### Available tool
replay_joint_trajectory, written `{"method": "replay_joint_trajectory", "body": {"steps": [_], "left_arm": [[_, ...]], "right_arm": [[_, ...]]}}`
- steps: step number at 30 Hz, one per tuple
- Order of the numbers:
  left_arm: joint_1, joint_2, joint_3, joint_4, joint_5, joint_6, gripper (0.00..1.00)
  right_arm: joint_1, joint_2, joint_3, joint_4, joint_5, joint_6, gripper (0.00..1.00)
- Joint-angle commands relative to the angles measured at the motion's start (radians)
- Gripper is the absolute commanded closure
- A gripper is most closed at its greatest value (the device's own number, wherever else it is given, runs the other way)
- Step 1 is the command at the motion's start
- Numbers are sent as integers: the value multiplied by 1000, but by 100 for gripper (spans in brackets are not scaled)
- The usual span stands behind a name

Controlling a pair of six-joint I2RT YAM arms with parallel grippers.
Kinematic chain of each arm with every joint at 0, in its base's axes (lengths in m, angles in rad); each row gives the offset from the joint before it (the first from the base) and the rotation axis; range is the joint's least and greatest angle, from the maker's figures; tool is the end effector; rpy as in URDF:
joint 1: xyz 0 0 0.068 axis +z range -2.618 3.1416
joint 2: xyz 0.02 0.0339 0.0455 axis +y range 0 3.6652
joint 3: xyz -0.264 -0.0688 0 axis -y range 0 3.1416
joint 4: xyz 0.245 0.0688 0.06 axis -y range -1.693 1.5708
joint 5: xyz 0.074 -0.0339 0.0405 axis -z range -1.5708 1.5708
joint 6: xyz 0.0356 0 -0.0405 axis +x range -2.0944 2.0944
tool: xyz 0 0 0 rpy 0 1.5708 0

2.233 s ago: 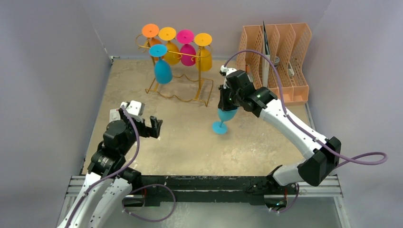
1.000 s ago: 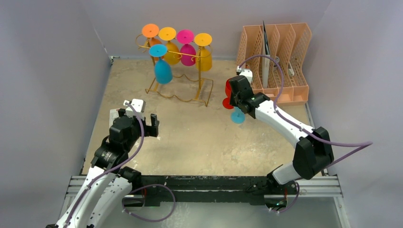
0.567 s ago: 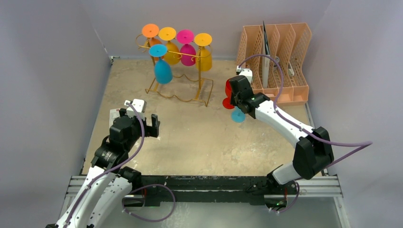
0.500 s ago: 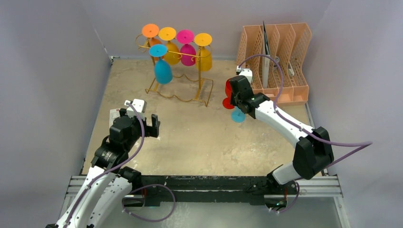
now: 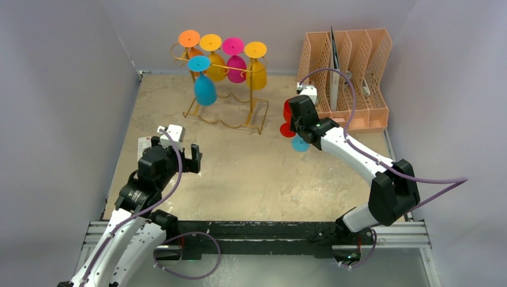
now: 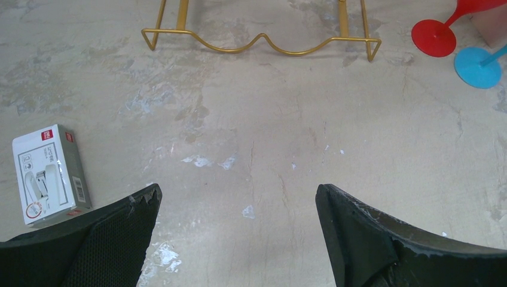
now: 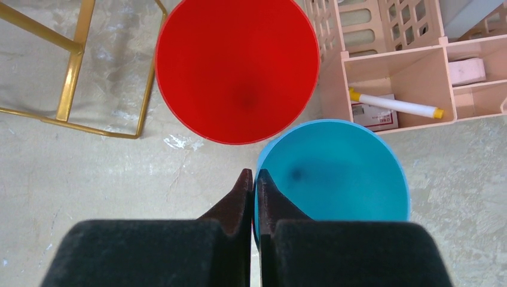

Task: Take the wine glass off the wine glass rack
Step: Place the wine glass at the center of the board, then pick up the wine glass from the wine rack.

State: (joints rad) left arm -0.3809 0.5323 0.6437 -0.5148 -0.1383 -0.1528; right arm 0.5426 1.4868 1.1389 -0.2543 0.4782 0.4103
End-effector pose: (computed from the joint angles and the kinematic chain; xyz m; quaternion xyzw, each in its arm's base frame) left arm 0.1223 -0.0437 0.2915 0.0569 0.8314 -0.0894 0.5455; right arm 0.2959 0.1593 0.2896 0.0532 0.8652 0.0212 0.4981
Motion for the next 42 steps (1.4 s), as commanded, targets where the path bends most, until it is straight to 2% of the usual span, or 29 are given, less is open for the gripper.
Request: {"method": "replay_joint_trajectory", "body": {"steps": [1,8,11,15,22,31,35,42], "left_arm": [[3,5,42,30,8,14,1],[3,5,42,32,9,15,1],[3,5,42,30,6,13,1],[3,9,42,33,10,13,1],[3,15,45,30,14,13,1],[2,16,45,26,-3,13,1],[3,15,46,20,-19,10,1],[4,17,47,17,-24,7,1]], "right_arm": [[-2,11,-9,51,30,-14,100],[-2,5,-3,46,28,-20,99],[-2,-9,-4,40,43,-25,86],[-2,-28,2,28,46,-34,79],[-1,-60,37,-15,-11,-52,55],[-2,-109,133,-82,-156,-58,43],[-2,-135,172,-74,-275,-49,39],[-1,-132,252,-15,-667,13,37]]}}
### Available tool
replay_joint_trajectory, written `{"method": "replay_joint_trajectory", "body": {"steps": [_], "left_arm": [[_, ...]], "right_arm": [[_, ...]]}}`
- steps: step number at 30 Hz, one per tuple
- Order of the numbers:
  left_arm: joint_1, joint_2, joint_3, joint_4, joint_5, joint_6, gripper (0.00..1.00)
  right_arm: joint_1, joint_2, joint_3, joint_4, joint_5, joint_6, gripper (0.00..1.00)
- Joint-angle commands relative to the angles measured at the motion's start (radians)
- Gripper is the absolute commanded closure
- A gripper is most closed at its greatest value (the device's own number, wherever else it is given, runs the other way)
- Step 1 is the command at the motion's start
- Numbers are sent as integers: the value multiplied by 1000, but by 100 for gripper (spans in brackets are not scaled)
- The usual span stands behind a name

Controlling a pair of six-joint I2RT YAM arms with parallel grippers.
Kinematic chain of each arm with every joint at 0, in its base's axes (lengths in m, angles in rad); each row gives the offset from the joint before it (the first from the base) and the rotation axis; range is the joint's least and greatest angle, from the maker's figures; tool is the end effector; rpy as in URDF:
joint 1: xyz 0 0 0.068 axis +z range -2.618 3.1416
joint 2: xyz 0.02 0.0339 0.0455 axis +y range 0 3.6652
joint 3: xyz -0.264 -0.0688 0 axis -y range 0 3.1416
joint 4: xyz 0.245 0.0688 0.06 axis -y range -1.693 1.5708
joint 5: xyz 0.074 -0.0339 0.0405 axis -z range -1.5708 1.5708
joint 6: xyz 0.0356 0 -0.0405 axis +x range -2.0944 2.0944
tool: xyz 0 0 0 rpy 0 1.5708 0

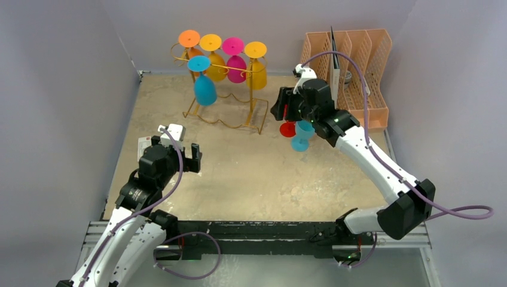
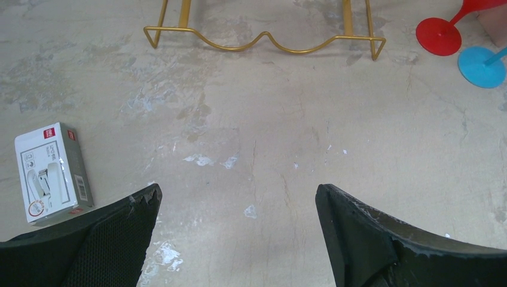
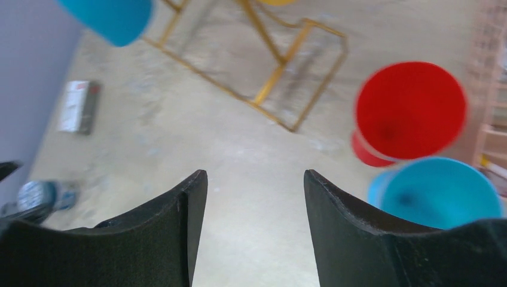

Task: Take the wine glass off the wine glass rack
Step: Pick up the wine glass from the wine rack.

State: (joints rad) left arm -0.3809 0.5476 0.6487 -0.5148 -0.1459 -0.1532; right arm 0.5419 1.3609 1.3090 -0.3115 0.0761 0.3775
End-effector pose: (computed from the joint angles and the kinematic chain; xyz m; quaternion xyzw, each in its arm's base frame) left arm 0.1247 -0.0444 0.2915 0.0553 0.8342 -0.0851 0.5421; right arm 0.2714 0.1602 0.3800 -0.0460 0.8216 0.2236 0.5223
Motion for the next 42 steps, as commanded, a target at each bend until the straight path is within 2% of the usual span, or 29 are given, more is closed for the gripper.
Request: {"method": "replay_joint_trajectory", "body": {"steps": [1,5,10,15,18,21,27,34,42], "left_arm": [[3,3,42,17,-19,7,1],[3,2,46,13,-30,-13,1],[4,59,98,-23,-48,-124,0],[45,230,271,-87,169,-214,0],[209,324,404,-142,328,-238,0],[369,368,466,-104,543,-288,0],[466,509,615,-45,724,-400,2],[507,640,726,94,765,-575,5],[548,807,778,286,795,-800,15]], "right_arm": [[3,6,100,45,-313,61,37],[37,50,186,19,-433,77,37],[81,69,221,15,-468,41,37],[85,36,175,32,-447,44,37],[85,10,156,10,-434,35,37],[85,-26,127,1,-413,25,37],[84,-91,88,-19,-384,5,36],[85,-147,45,-24,-352,-34,33],[84,-192,11,-50,-328,-50,32]]}}
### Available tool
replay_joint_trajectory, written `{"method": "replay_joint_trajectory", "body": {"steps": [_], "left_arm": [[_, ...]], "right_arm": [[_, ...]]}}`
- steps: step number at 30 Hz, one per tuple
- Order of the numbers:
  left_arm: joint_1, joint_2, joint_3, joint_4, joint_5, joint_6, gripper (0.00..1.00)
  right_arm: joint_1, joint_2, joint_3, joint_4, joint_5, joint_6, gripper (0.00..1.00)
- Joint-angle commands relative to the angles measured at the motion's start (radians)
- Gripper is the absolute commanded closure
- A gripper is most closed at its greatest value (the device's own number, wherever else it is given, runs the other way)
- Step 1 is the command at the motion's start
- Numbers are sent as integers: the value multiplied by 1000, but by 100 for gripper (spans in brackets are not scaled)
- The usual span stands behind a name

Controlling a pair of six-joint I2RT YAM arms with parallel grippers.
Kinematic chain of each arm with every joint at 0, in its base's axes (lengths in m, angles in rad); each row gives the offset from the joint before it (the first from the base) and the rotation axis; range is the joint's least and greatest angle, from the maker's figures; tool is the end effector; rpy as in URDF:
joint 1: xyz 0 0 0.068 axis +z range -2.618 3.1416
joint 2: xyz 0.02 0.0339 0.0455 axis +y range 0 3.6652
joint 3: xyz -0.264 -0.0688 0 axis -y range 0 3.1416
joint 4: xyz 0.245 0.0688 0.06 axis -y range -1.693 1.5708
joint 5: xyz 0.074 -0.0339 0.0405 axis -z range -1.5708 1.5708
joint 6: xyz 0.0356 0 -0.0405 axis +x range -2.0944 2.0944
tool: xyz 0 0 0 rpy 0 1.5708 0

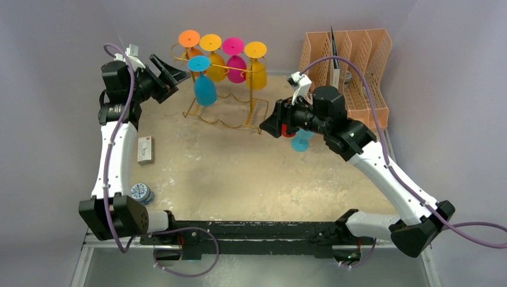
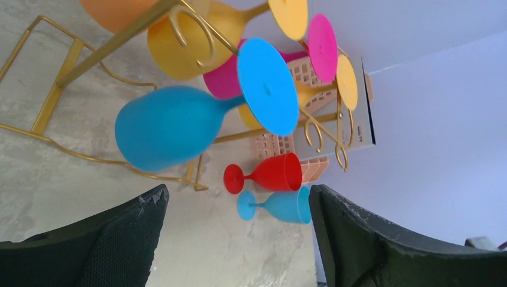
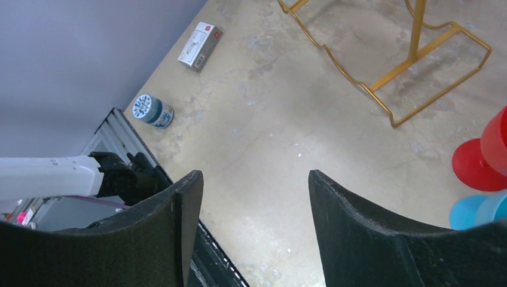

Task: Take the wine glass off the wine glass rack
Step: Pick up the wine glass from the wine rack.

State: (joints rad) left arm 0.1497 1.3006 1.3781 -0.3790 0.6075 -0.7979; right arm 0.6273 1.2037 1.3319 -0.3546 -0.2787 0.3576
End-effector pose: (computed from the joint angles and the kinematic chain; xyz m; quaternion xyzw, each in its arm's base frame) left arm 0.2875 0.0228 0.4161 -0.1928 0.7647 -0.4085 0.4596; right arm 0.2096 0.1641 0.4264 -0.1899 0.7562 0.3873 0.4920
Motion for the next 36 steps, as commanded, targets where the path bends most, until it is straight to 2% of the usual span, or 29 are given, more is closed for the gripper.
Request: {"method": "replay_joint_trajectory", "body": {"steps": [1,7,13,17,31,36], "left_arm": [[19,72,55,175,41,-171,16],[21,176,125,264,44,-247,23],[19,243,171,281,45,-281,33],[16,250,171,282,40,-289,39],[-55,232,155,252,-82,-281,44],[-73,235,152,260,-125,-295,52]], "right_arm": [[-1,-39,-17,-9,31,-32,32],[-1,-50,-27,-4,40,-38,32],[-1,-50,-29,6,72,-49,32],[-1,-52,-34,10,83,-51,31],[-1,-61,-42,25,102,-51,31],[-1,-64,-51,32,102,-54,31]]}}
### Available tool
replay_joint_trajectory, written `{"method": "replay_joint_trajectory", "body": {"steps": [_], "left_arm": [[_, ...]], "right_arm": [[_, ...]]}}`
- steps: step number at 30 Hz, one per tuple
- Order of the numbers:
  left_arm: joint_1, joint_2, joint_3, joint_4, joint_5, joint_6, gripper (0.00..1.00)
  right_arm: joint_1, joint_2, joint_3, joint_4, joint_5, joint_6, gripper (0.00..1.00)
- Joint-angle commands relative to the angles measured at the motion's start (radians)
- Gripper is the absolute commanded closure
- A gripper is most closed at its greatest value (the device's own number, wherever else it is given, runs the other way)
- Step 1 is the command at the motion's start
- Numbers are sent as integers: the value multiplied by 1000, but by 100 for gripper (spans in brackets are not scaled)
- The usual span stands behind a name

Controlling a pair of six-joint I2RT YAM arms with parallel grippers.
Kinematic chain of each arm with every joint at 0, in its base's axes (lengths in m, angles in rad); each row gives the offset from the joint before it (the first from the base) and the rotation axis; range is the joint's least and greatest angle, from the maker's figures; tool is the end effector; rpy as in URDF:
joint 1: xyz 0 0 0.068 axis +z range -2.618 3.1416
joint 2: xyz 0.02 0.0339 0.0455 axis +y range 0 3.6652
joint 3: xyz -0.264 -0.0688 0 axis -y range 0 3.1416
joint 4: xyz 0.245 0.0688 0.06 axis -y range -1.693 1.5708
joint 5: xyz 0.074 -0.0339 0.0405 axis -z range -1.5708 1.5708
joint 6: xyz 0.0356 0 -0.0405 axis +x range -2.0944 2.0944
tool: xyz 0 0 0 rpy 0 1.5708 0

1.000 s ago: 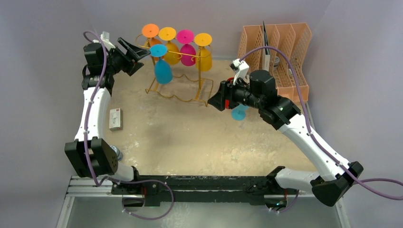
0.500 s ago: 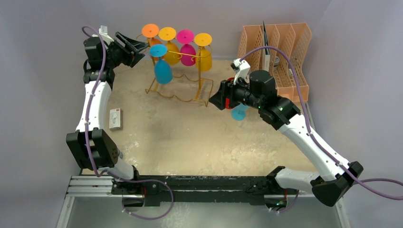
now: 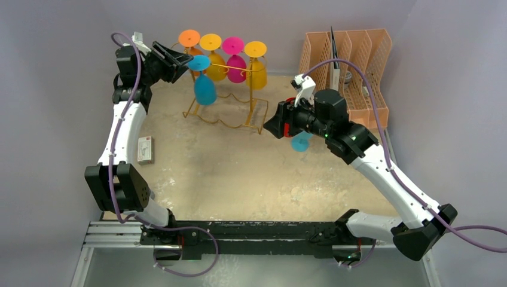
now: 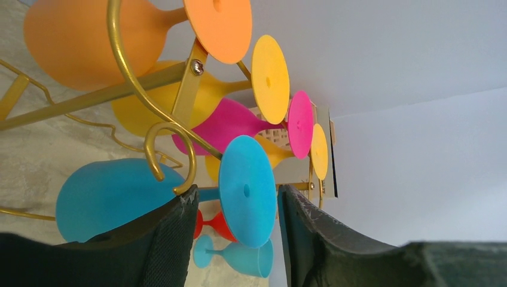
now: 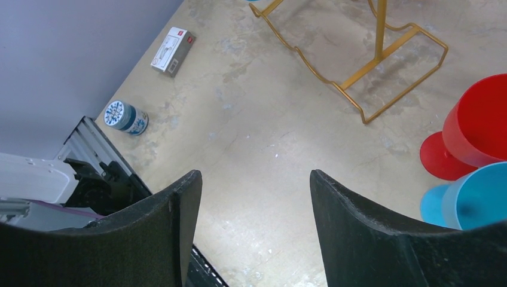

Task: Take the wine glass off the wine glass rack
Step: Pick up the wine glass from the wine rack.

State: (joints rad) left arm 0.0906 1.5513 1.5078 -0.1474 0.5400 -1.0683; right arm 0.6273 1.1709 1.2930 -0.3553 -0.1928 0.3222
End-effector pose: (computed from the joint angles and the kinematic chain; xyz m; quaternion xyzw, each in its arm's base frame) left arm 0.3650 0.0148 0.4069 -0.2650 0.7150 -0.4697 0.4450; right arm 0.2058 0.1576 0.4209 -0.1777 0.7628 0.3493 0.5144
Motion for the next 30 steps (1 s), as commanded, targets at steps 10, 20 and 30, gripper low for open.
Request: {"method": "replay_joint_trajectory", "body": {"steps": [10,20,30], "left_arm": [[-46,-34,-12,42,-119,-33,60],[-61,-50,-41,64,-145,-42,73],[-76,-54,-64,103,-146,-82,83]], "right_arm": [[-1,-38,-31,32,15,-22,31],[-1,-48,-43,30,15,-23,30],[-1,-48,-48,29,18,-24,30]]}}
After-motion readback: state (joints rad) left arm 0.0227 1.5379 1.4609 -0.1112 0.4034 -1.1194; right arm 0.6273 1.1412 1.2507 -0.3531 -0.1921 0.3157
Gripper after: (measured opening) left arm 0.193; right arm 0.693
